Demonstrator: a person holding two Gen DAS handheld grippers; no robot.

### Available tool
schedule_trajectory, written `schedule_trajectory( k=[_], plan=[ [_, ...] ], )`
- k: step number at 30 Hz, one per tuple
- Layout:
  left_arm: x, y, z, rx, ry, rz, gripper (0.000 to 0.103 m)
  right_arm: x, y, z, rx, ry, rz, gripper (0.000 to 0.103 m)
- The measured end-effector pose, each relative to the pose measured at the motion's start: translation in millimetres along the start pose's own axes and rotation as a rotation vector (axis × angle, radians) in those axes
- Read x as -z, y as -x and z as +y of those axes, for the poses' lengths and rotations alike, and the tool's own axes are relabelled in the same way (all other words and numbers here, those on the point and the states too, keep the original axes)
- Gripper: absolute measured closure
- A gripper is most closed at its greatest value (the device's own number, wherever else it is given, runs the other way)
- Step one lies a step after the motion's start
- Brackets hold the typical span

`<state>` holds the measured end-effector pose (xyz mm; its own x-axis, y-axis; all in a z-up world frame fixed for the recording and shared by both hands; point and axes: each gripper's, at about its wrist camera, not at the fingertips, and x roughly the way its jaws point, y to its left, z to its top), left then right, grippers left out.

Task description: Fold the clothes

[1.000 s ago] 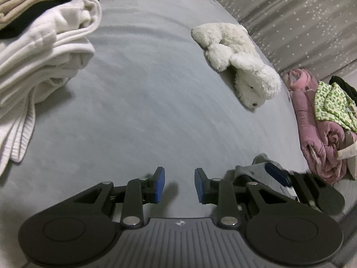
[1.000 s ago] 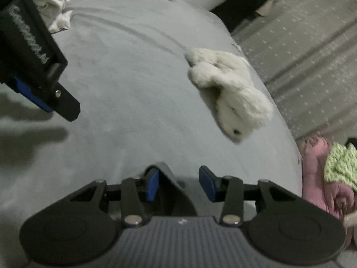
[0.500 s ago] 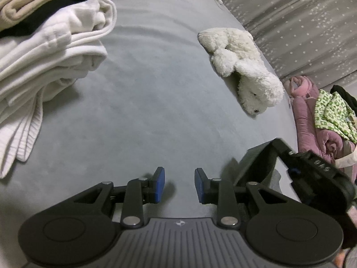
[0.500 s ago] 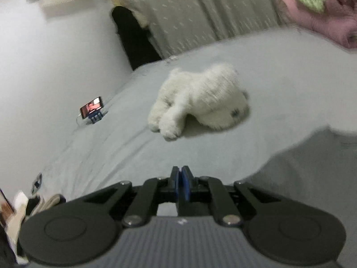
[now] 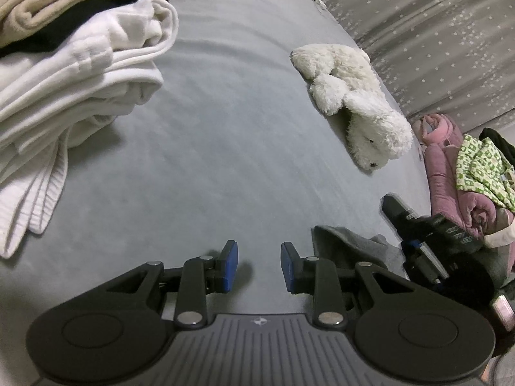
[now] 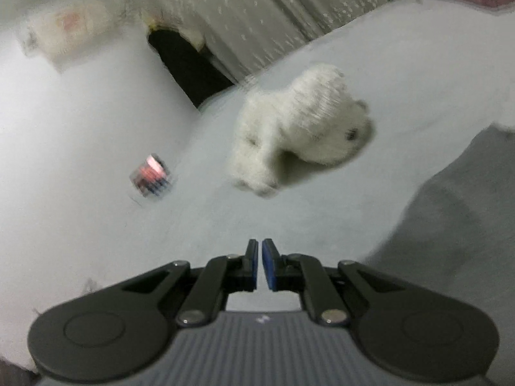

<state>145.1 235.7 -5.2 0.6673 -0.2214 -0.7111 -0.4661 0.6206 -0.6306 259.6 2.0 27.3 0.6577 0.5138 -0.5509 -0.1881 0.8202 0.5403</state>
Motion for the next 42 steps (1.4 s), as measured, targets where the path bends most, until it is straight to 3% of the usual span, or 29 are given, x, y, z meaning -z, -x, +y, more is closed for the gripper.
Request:
schedule_trajectory(
  k=[7,16,20,22,25,30,35,38,41,42],
  plan=[
    [0,0,0,0.003,-0.002,0.004,0.076,3,12,10,0.071,0.173,0.018,0.085],
    [1,1,-1,0.006,0.0,0.004,0.076,12,41,-16,0.076,0.124,0.042,0.085],
    [1,1,-1,0.005,-0.001,0.004,0.076,36,42,-10,0.076,0.257,0.124,0.081],
    [2,1,-2,0.003,-0.004,0.005,0.076,48,34,-2,0.144,0.387,0.175,0.077],
    [3,-1,-3,0.004,-0.008,0.011,0.076,57,24,16,0.264,0.579,0.172,0.076],
    [4,-2,-3,0.003,-0.008,0.016,0.076,46,7,52,0.257,0.74,0.154,0.063],
    [3,-2,-2,0.003,-0.004,0.017,0.076,53,-41,67,0.314,0.895,0.29,0.062],
    [1,-3,0,-0.002,0.009,0.02,0.076,61,-65,60,0.331,0.899,0.354,0.068],
    [0,-3,2,-0.002,0.014,0.023,0.076,57,-67,55,0.311,0.839,0.338,0.095],
    [0,-3,2,0.0,0.014,0.024,0.076,55,-66,55,0.316,0.817,0.315,0.095]
  ],
)
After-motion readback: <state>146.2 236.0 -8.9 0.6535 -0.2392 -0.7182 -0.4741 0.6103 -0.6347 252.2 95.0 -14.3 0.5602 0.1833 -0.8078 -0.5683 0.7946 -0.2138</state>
